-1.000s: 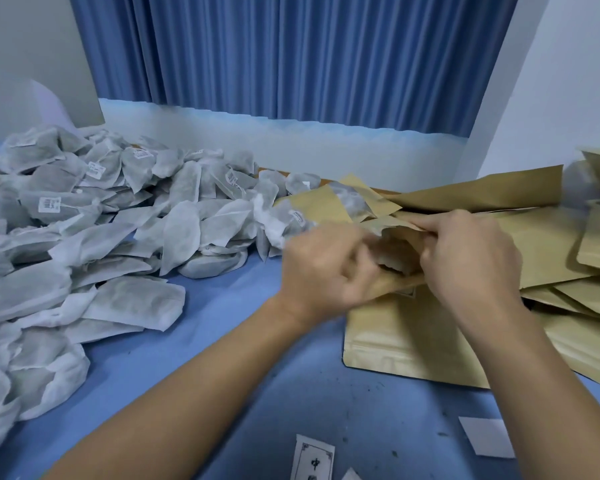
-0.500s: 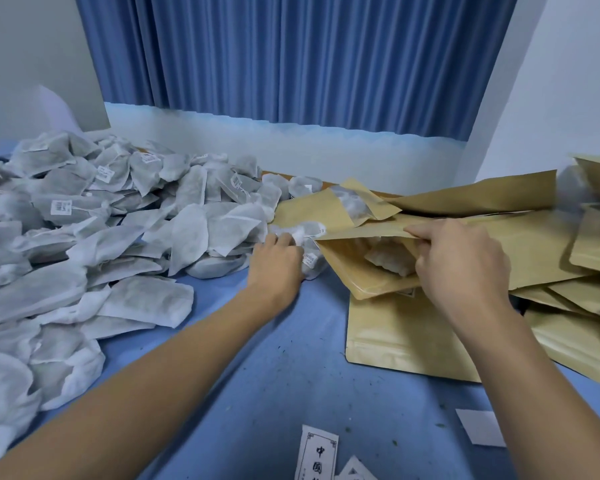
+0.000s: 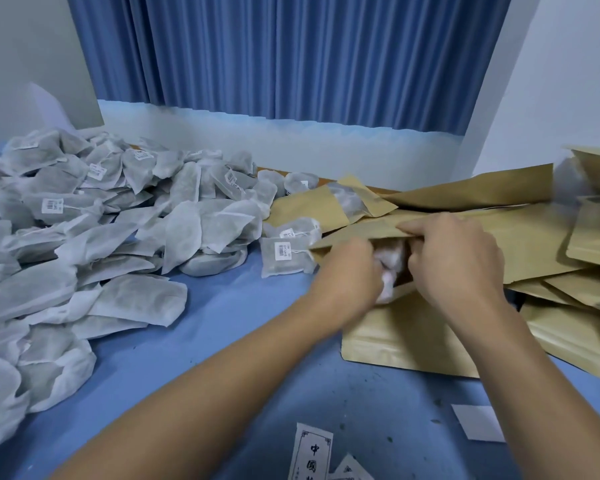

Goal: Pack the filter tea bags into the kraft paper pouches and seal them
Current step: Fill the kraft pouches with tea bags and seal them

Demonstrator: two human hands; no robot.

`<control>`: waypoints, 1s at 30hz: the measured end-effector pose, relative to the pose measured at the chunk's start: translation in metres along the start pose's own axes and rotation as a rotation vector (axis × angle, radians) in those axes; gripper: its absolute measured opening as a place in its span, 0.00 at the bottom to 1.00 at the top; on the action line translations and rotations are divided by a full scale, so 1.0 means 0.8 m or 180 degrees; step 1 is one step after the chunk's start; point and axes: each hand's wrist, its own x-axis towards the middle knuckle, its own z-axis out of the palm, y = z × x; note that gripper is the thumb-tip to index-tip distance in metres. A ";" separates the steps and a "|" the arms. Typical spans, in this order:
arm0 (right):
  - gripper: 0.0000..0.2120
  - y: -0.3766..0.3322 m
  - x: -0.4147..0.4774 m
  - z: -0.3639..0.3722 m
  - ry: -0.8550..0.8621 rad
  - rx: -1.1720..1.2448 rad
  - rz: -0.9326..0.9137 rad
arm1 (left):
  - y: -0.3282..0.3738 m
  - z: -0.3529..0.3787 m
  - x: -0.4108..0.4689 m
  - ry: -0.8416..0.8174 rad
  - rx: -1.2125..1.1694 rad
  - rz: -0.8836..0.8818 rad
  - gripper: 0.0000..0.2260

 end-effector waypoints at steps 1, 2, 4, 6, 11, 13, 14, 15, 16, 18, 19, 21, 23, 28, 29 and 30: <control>0.19 0.000 0.001 -0.001 0.0024 0.0046 0.0001 | 0.004 0.008 0.020 -0.0005 -0.0490 -0.0478 0.07; 0.19 0.000 0.001 -0.003 0.0021 0.0095 -0.0001 | 0.004 0.011 0.036 0.0003 -0.1171 -0.0972 0.08; 0.20 -0.004 0.001 -0.004 -0.0026 0.0065 -0.0054 | 0.008 0.018 0.047 -0.0209 -0.2675 -0.1664 0.14; 0.20 -0.009 -0.003 -0.004 -0.0012 -0.0013 -0.0069 | 0.009 0.020 0.035 -0.0229 -0.1978 -0.1121 0.13; 0.19 -0.008 -0.004 -0.010 0.0132 0.0002 0.0037 | -0.034 0.007 -0.037 0.1916 -0.0555 0.1666 0.07; 0.19 -0.008 -0.006 -0.013 0.0111 -0.0003 0.0050 | -0.062 -0.006 -0.036 0.2202 -0.0799 0.1169 0.06; 0.20 -0.009 -0.007 -0.014 0.0080 -0.0010 0.0056 | -0.076 -0.011 -0.027 0.2190 -0.0854 0.0631 0.05; 0.20 -0.010 -0.009 -0.015 0.0050 -0.0017 0.0062 | -0.092 -0.016 -0.014 0.2049 -0.0776 0.0040 0.04; 0.20 -0.010 -0.009 -0.015 0.0033 -0.0023 0.0063 | -0.110 -0.018 -0.001 0.1765 -0.0588 -0.0417 0.08; 0.20 -0.010 -0.008 -0.016 0.0046 -0.0011 0.0077 | -0.142 -0.012 0.014 0.0850 -0.0050 -0.0687 0.20; 0.20 -0.009 -0.007 -0.016 0.0067 0.0001 0.0082 | -0.152 -0.008 0.015 0.0427 0.0398 -0.0678 0.23; 0.19 -0.007 -0.006 -0.016 0.0095 0.0011 0.0094 | -0.160 0.001 0.012 0.0194 0.1236 -0.0521 0.18; 0.19 -0.006 -0.007 -0.014 0.0115 0.0042 0.0105 | -0.154 0.004 0.002 0.0477 0.1360 -0.0359 0.10; 0.20 -0.003 -0.005 -0.013 0.0107 0.0112 0.0102 | -0.115 -0.013 -0.064 0.1557 -0.0695 -0.0265 0.06; 0.20 -0.002 -0.004 -0.013 0.0109 0.0126 0.0106 | -0.106 -0.022 -0.082 0.1809 -0.1021 0.0095 0.05; 0.21 0.000 -0.003 -0.014 0.0104 0.0135 0.0114 | -0.097 -0.031 -0.098 0.1945 -0.1037 0.0684 0.05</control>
